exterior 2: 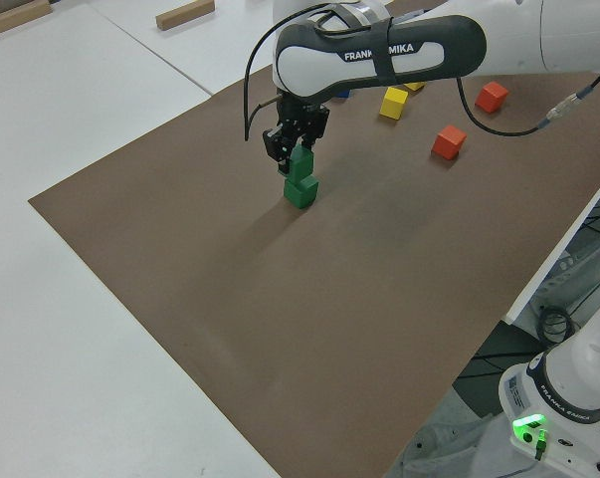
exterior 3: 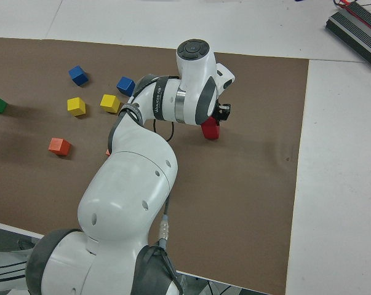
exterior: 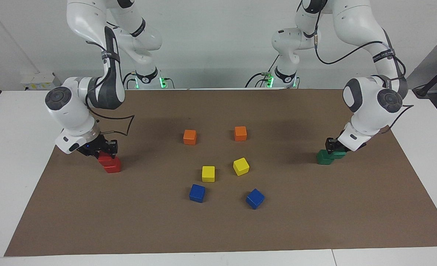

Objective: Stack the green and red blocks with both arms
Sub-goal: 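Carry the second green cube onto the first green cube with the left gripper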

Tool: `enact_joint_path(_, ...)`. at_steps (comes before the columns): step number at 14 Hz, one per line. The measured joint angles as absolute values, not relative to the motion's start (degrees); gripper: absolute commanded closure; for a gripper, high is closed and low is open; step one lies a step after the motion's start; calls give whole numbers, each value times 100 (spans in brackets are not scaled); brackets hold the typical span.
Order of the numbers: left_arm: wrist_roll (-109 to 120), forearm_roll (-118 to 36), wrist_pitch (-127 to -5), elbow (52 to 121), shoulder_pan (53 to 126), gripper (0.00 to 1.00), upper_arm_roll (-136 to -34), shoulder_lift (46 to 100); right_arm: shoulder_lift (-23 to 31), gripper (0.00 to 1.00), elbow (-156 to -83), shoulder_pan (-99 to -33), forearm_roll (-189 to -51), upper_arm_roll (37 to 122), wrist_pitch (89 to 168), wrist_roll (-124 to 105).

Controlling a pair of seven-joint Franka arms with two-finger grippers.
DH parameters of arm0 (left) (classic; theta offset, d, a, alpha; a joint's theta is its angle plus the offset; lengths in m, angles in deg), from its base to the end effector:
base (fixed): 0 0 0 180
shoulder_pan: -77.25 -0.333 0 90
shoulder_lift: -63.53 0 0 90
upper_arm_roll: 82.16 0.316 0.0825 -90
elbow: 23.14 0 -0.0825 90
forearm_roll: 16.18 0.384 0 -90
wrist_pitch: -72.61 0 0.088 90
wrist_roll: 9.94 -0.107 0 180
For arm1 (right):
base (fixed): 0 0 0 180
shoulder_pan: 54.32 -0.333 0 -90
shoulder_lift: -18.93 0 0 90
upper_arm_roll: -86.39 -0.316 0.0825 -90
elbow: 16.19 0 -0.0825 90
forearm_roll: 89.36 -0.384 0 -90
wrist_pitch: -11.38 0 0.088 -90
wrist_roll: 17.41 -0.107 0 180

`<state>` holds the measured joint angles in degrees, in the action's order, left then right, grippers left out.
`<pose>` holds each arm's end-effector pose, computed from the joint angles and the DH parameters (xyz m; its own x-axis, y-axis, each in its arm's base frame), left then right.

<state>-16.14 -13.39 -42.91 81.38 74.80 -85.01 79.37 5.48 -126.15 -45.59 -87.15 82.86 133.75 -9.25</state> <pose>0.6173 0.0003 0.3778 0.9870 -0.1349 -0.0868 -0.1371 -0.9904 -0.0192 0.6030 -0.0581 0.3702 0.9973 0.0708 -0.0201 0.0711 -0.9974 0.0152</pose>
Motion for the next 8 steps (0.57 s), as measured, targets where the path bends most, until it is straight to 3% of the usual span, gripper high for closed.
enact_joint_path(8,-1634,-1549,-4392,8251,7480,100,-8501,7936,548,100,-12665,-4559,-8716,8286,13434,-925)
